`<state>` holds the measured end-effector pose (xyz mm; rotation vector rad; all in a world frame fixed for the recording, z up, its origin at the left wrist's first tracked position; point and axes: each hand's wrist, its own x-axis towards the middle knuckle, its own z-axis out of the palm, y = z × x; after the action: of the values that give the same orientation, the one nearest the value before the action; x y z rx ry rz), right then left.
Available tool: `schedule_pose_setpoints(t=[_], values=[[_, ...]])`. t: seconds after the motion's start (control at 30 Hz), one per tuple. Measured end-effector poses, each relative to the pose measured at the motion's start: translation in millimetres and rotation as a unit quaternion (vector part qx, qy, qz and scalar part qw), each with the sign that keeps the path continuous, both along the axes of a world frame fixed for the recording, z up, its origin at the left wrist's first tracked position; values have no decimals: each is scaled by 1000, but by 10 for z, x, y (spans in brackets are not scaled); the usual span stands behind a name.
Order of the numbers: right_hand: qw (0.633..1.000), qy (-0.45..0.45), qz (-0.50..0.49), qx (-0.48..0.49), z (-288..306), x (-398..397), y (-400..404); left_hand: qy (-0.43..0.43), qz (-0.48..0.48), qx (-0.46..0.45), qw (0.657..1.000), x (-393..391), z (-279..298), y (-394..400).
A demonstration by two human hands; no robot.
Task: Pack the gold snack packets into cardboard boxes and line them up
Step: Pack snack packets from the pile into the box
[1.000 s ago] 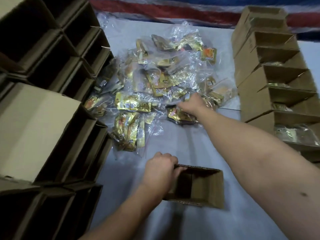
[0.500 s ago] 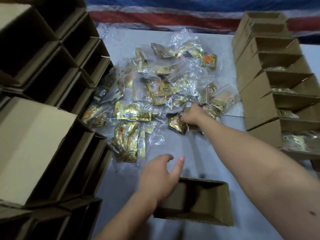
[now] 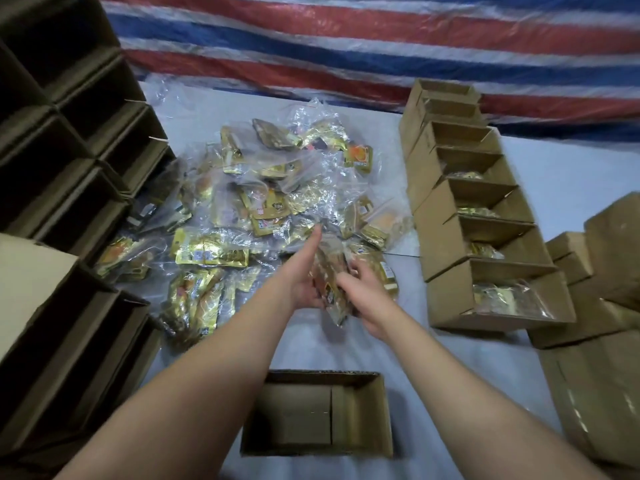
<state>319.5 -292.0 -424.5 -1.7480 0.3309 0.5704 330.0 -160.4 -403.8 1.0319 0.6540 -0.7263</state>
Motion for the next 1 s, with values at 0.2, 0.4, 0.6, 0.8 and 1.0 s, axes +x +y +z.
schedule_pose_setpoints(t=[0.2,0.4,0.6,0.8,1.0], values=[[987,-81,92,106,625,-421,-284,-102,10,-14,995,-29,434,-150],[980,-4,61,188,1080,-603,-407,-196,18,118,973,-598,982,-328],[974,-23,212,71,1125,-918,-397,-247,-15,136,959,-1076,1238,-306],[950,-138,275,-50,985,-1183,-388,-313,-110,223,917,-1440,1126,34],[900,-123,406,-104,674,-1300,-464,-287,-132,349,882,-1778,478,533]])
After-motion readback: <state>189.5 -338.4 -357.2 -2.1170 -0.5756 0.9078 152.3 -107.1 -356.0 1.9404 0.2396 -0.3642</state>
